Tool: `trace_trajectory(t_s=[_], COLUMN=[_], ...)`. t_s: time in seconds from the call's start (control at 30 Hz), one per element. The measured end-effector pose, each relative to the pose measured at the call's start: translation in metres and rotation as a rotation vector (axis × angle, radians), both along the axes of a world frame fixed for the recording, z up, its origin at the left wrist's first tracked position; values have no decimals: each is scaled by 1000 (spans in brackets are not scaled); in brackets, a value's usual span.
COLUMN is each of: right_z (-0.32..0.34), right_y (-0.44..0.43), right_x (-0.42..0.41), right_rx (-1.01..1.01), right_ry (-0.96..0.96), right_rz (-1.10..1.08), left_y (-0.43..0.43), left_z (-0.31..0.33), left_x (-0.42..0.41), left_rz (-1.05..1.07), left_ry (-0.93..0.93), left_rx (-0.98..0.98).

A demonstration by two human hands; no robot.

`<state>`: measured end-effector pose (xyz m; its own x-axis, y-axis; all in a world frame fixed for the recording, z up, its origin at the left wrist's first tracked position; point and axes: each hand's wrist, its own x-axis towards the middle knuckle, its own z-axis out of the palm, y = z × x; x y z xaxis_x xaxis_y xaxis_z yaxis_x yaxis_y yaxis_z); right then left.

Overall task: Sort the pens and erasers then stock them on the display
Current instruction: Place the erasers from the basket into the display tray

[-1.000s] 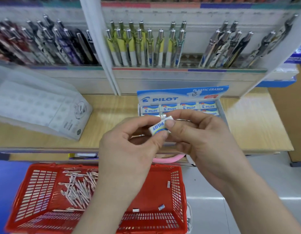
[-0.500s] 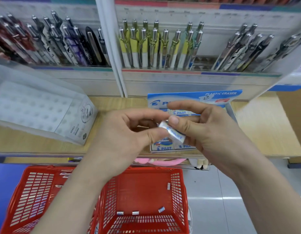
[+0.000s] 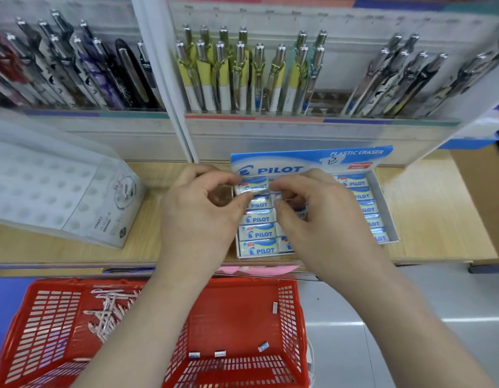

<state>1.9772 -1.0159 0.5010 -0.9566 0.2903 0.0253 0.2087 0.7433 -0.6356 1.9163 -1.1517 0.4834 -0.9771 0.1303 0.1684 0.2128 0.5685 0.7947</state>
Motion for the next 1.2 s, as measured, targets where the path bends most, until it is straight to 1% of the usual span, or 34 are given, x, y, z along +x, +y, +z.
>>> trace_trajectory(t_s=[0.1, 0.2, 0.3, 0.4, 0.5, 0.6, 0.67, 0.77, 0.83, 0.97, 1.07, 1.2], right_z=[0, 0, 0, 0, 7, 17, 20, 4, -24, -111, -193, -327], right_y=[2, 3, 5, 7, 9, 10, 7, -3, -10, -21, -34, -54], right_x=[-2, -1, 0, 3, 16, 45, 66, 92, 108, 133, 150, 175], right_rx=[21, 22, 15, -4, -68, -137, -151, -162, -163, -132, -145, -122], right_ry=[-6, -18, -30, -12, 72, 151, 137, 48, -38, -213, -323, -481], right_rz=[28, 43, 62, 72, 67, 62, 92, 167, 186, 140, 105, 67], left_y=[2, 4, 4, 4, -1, -22, -41, -72, -92, -132, -160, -185], left_z=[-2, 0, 0, 1, 4, 10, 10, -9, -34, -111, -190, -316], left_x=[1, 2, 3, 4, 8, 26, 46, 79, 101, 139, 164, 189], left_rz=[12, 63, 67, 43, 20, 26, 51, 99, 105, 27, 25, -9], left_ry=[-17, -98, -114, -86, -47, 43, 41, -26, -94, -225, -361, -553], left_rx=[-1, 73, 94, 63, 77, 65, 105, 174, 123, -166, -291, -471])
